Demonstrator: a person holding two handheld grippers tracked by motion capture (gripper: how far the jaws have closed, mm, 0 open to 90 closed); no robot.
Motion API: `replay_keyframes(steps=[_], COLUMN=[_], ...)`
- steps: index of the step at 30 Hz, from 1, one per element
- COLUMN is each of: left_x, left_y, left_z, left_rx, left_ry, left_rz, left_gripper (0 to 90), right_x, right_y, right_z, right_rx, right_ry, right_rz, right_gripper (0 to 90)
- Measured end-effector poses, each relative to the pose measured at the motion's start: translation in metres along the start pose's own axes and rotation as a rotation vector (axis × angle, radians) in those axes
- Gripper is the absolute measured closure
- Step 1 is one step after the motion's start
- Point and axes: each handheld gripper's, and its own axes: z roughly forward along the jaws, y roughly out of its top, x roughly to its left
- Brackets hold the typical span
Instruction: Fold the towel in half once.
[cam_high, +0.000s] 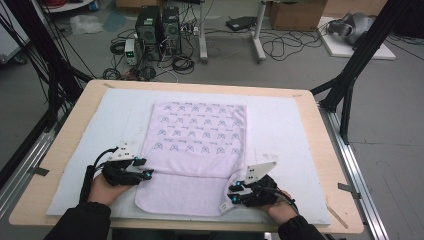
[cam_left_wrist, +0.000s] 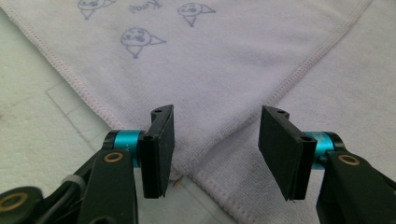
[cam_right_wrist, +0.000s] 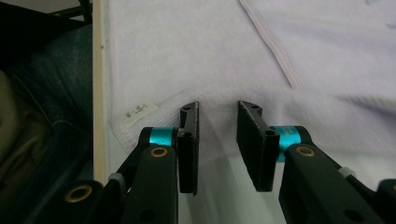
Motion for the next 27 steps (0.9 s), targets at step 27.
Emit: replay_keyframes(steps=[27], left_x=[-0.002], left_y=[0.002], left_z=[-0.003], left_rx=[-0.011], left_ry=[-0.004], left_rz=[0.015], left_gripper=[45.8], right_x=[-0.006], right_y=[0.006], right_z=[-0.039], right_rx=[0.036], right_ry=[-0.027], right_rz=[0.035], right_gripper=[74.4])
